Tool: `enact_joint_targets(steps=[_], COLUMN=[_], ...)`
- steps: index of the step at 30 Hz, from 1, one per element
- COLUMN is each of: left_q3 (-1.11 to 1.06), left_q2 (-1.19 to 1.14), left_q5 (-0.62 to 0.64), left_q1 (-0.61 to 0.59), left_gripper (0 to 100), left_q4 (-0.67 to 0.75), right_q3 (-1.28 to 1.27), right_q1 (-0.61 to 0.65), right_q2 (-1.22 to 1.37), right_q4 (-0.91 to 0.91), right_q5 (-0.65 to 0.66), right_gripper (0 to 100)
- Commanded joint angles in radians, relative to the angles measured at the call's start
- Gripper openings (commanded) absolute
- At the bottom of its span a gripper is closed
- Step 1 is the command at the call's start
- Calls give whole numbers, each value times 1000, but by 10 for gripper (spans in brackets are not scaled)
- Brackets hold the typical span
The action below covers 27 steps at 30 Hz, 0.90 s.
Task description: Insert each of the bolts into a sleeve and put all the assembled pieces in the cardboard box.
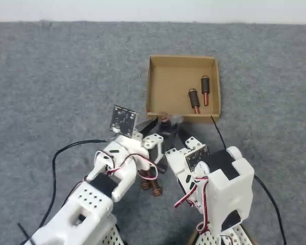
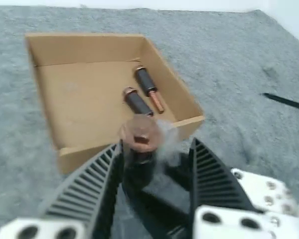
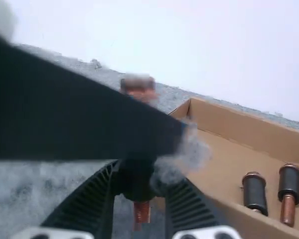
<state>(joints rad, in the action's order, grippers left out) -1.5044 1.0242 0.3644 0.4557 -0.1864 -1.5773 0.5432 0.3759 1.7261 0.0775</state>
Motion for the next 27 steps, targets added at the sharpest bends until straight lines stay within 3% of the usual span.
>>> enact_joint_targets(steps=[1,6,12,23,27], left_q3=[61,47,7,54,54], left_q2=[175,379,442,442,443], left_q5=[9,9,8,9,9], left_q1=[-2,38,6,-172,-218], left_gripper=[204,204,204,194,100], left_q4=[-147,-292,-275,-279,-281], right_q3=[23,25,26,28,28], right_q1=[-16,-16,-16,-41,-41], right_q2=[-45,-45,-44,-45,-47], right_q4=[33,33,33,33,33], right_q5=[23,23,23,20,18], right_gripper=[6,6,6,6,6])
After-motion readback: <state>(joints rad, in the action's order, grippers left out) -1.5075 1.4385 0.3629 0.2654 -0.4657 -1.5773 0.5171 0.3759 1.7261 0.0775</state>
